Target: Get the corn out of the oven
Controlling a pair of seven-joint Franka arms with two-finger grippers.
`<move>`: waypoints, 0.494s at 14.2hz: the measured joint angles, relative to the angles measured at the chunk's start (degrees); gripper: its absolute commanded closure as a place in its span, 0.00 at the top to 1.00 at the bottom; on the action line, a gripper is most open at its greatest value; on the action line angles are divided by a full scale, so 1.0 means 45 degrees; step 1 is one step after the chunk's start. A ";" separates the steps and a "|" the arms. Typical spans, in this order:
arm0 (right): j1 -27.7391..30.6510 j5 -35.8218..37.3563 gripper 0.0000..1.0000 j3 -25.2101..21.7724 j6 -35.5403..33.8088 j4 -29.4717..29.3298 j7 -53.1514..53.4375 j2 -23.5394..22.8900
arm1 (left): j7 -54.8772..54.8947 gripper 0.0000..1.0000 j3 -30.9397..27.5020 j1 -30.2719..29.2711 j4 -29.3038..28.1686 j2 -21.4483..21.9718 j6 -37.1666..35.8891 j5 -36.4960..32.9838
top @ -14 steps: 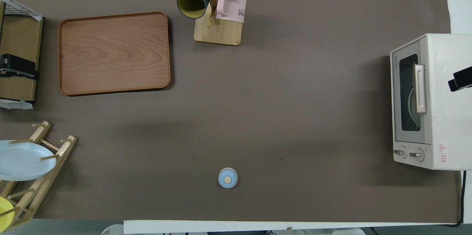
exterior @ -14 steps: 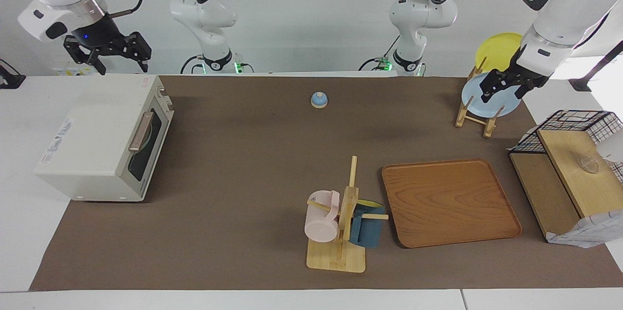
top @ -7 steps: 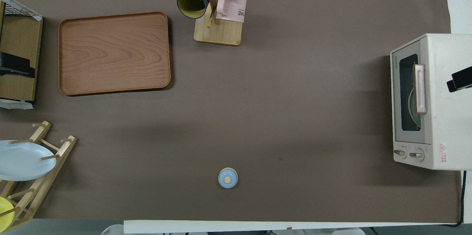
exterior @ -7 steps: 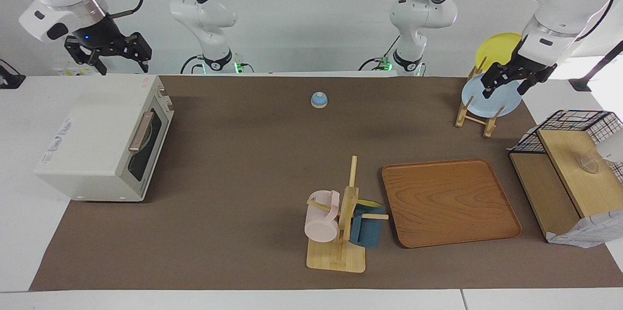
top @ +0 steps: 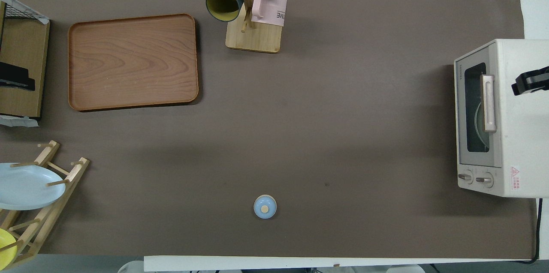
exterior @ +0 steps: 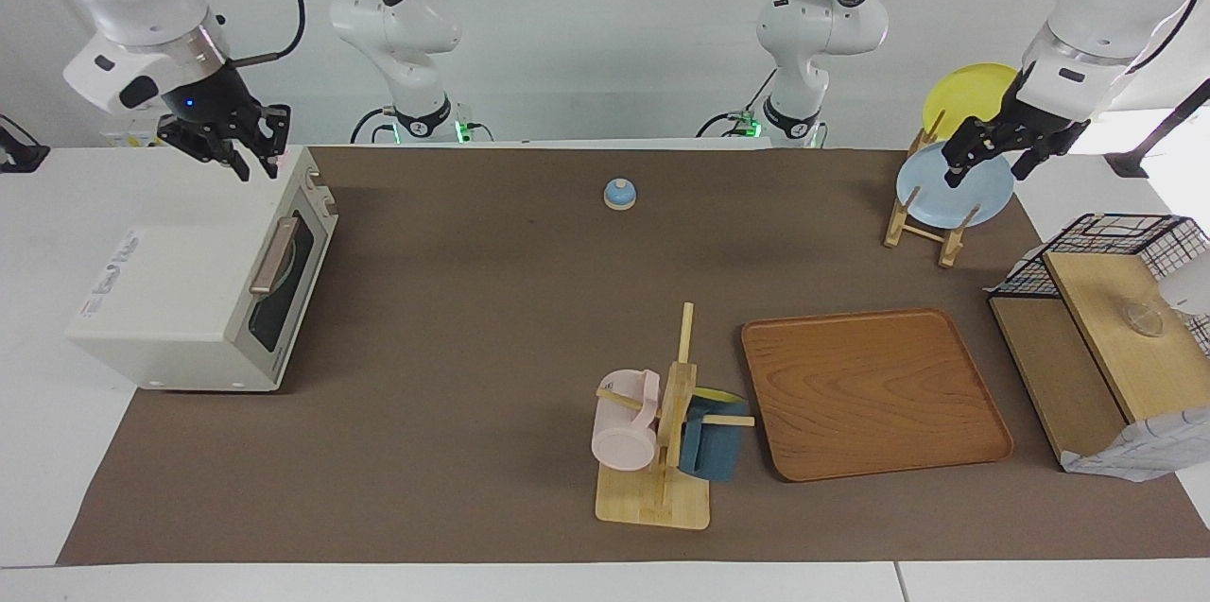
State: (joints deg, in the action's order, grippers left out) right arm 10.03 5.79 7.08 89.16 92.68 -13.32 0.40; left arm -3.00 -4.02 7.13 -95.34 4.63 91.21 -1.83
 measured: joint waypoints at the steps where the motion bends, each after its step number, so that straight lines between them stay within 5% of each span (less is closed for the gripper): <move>1: 0.0003 0.0226 0.00 -0.0003 0.0434 0.0443 -0.0005 -0.0046 | 0.0000 1.00 0.0000 0.0000 0.0000 0.0000 0.0000 0.0000; 7: 0.0289 0.0653 0.00 -0.0064 0.2184 0.2217 -0.0015 -0.0247 | 0.0000 1.00 0.0000 0.0000 0.0000 0.0000 0.0000 0.0000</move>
State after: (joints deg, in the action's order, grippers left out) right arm 11.33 8.73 6.79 98.99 102.65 -13.39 -0.71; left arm -3.00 -4.02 7.13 -95.35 4.63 91.21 -1.83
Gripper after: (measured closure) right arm 0.991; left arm 0.000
